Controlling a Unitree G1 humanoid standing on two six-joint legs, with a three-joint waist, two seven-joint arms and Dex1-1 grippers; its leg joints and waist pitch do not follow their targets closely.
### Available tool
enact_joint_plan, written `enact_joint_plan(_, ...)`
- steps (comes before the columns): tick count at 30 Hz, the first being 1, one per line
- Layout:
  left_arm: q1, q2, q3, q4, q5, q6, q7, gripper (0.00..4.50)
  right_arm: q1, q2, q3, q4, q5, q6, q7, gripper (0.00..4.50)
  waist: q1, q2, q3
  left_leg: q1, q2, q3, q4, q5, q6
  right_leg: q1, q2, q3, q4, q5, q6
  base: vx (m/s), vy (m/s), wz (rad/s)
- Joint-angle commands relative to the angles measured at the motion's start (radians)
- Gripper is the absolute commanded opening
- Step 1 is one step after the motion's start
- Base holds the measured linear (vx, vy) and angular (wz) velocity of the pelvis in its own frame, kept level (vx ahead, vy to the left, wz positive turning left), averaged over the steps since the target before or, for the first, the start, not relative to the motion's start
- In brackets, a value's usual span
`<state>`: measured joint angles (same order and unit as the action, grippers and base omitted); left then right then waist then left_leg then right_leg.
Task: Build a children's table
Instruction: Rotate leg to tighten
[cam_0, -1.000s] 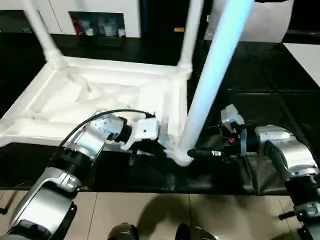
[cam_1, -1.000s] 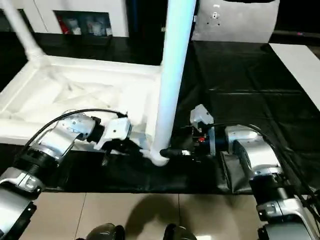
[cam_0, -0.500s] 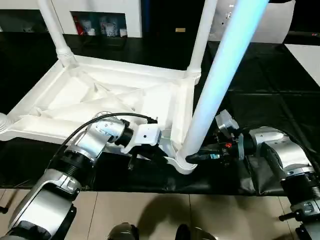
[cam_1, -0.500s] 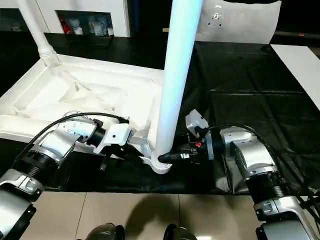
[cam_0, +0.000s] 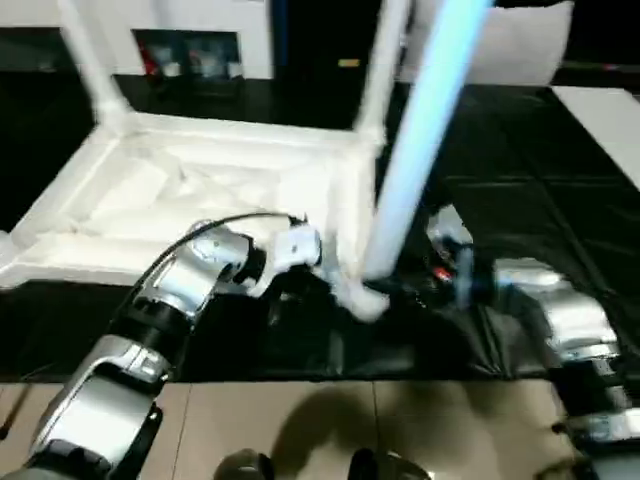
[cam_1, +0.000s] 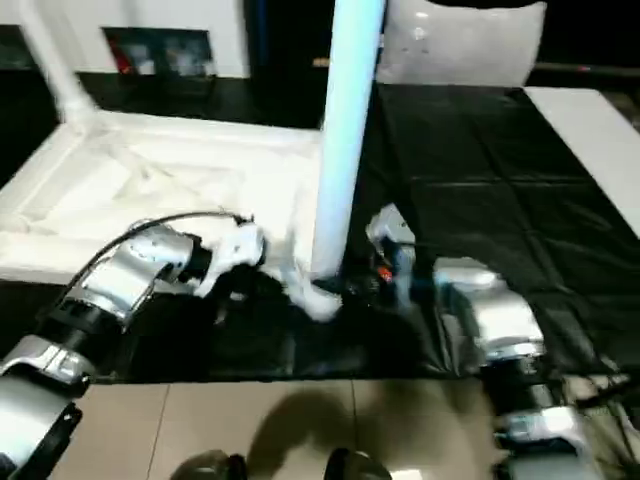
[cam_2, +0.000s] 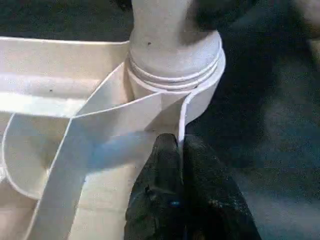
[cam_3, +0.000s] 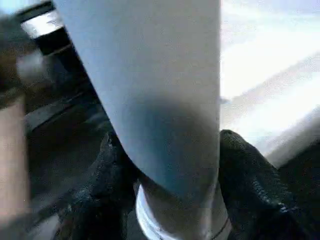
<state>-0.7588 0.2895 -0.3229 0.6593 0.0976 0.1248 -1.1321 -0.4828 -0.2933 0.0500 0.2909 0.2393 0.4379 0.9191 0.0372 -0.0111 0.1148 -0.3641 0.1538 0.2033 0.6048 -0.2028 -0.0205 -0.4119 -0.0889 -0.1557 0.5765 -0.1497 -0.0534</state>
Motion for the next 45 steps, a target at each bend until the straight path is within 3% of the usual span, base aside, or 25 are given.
enact_joint_plan(1,-0.006,-0.082,-0.013,0.005,-0.016,0.059,0.083,0.00,-0.037,0.053,0.011,0.021,-0.013,0.053,-0.131,2.06,0.000,-0.018,-0.075,0.006,0.082,-0.057,-0.072,-0.161,0.040,0.065,-0.106,0.075,-0.102,-0.510,-0.065,0.000,0.000,0.00)
enact_joint_plan(5,-0.052,-0.169,0.035,0.057,-0.004,0.150,0.262,0.00,-0.064,0.169,-0.039,0.063,-0.088,0.095,-0.449,2.03,-0.024,-0.015,-0.079,0.003,0.074,-0.053,-0.067,-0.142,0.059,0.062,-0.101,0.077,-0.099,-0.451,-0.089,0.000,0.000,0.00)
enact_joint_plan(7,-0.075,-0.194,0.054,0.085,0.001,0.160,0.329,0.00,-0.076,0.219,-0.068,0.081,-0.092,0.083,-0.543,2.03,-0.025,-0.014,-0.080,0.003,0.072,-0.051,-0.066,-0.135,0.067,0.061,-0.100,0.077,-0.100,-0.444,-0.092,0.000,0.000,0.00)
enact_joint_plan(8,-0.083,-0.203,0.060,0.093,0.004,0.163,0.350,0.00,-0.079,0.235,-0.076,0.084,-0.100,0.061,-0.574,2.03,-0.022,-0.013,-0.085,0.001,0.074,-0.053,-0.066,-0.109,0.079,0.065,-0.101,0.078,-0.091,-0.390,-0.104,0.000,0.000,0.00)
enact_joint_plan(10,-0.091,-0.220,0.071,0.096,0.006,0.169,0.380,0.00,-0.081,0.254,-0.070,0.084,-0.121,0.019,-0.598,2.03,-0.021,-0.011,-0.089,-0.001,0.079,-0.052,-0.065,-0.082,0.095,0.065,-0.099,0.080,-0.080,-0.309,-0.125,0.000,0.000,0.00)
enact_joint_plan(12,-0.086,-0.221,0.071,0.085,0.009,0.156,0.382,0.00,-0.079,0.255,-0.069,0.076,-0.115,-0.013,-0.584,2.56,-0.019,-0.010,-0.089,-0.002,0.083,-0.052,-0.066,-0.066,0.123,0.067,-0.100,0.082,-0.069,-0.225,-0.161,0.000,0.000,0.00)
enact_joint_plan(16,-0.068,-0.199,0.054,0.065,0.016,0.115,0.350,0.00,-0.065,0.236,-0.069,0.046,-0.107,-0.024,-0.550,2.91,-0.019,-0.011,-0.086,-0.002,0.081,-0.050,-0.065,-0.097,0.130,0.071,-0.102,0.082,-0.076,-0.265,-0.160,0.000,0.000,0.00)
enact_joint_plan(25,-0.007,-0.085,0.003,0.029,0.031,-0.009,0.207,0.00,0.010,0.070,-0.040,0.007,-0.056,-0.116,-0.241,3.70,-0.006,-0.013,-0.086,-0.001,0.086,-0.048,-0.065,-0.101,0.140,0.072,-0.102,0.086,-0.072,-0.266,-0.151,0.000,0.000,0.00)
enact_joint_plan(27,0.010,-0.053,-0.014,0.017,0.027,-0.068,0.135,0.00,0.030,0.002,-0.022,0.000,-0.051,-0.143,-0.129,3.92,0.003,-0.015,-0.087,0.003,0.088,-0.048,-0.065,-0.119,0.127,0.070,-0.105,0.086,-0.079,-0.316,-0.139,0.000,0.000,0.00)
enact_joint_plan(32,0.056,0.030,-0.065,-0.035,0.004,-0.156,-0.050,0.00,0.052,-0.138,0.018,-0.005,-0.050,-0.204,0.069,4.33,0.012,-0.016,-0.090,0.003,0.090,-0.048,-0.066,-0.115,0.123,0.070,-0.105,0.087,-0.073,-0.310,-0.139,0.000,0.000,0.00)
enact_joint_plan(37,0.069,0.080,-0.093,-0.045,-0.001,-0.233,-0.157,0.00,0.057,-0.215,0.040,-0.010,-0.005,-0.225,0.265,4.33,0.021,-0.018,-0.090,0.006,0.091,-0.045,-0.065,-0.123,0.119,0.069,-0.103,0.086,-0.075,-0.328,-0.141,0.000,0.000,0.00)
enact_joint_plan(38,0.070,0.090,-0.099,-0.047,-0.002,-0.252,-0.183,0.00,0.057,-0.225,0.046,-0.013,0.007,-0.227,0.307,4.33,0.030,-0.016,-0.092,0.004,0.097,-0.045,-0.065,-0.114,0.127,0.070,-0.102,0.087,-0.070,-0.317,-0.139,0.000,0.000,0.00)
enact_joint_plan(42,0.071,0.100,-0.109,-0.061,-0.017,-0.282,-0.239,0.00,0.049,-0.241,0.076,-0.009,0.036,-0.223,0.395,3.99,0.036,-0.022,-0.095,0.006,0.096,-0.045,-0.065,-0.106,0.120,0.068,-0.104,0.086,-0.066,-0.300,-0.149,0.000,0.000,0.00)
enact_joint_plan(45,0.072,0.104,-0.115,-0.071,-0.024,-0.290,-0.264,0.00,0.043,-0.240,0.087,-0.003,0.044,-0.219,0.426,3.64,0.045,-0.020,-0.097,0.006,0.098,-0.044,-0.064,-0.097,0.120,0.068,-0.105,0.087,-0.066,-0.300,-0.148,0.000,0.000,0.00)
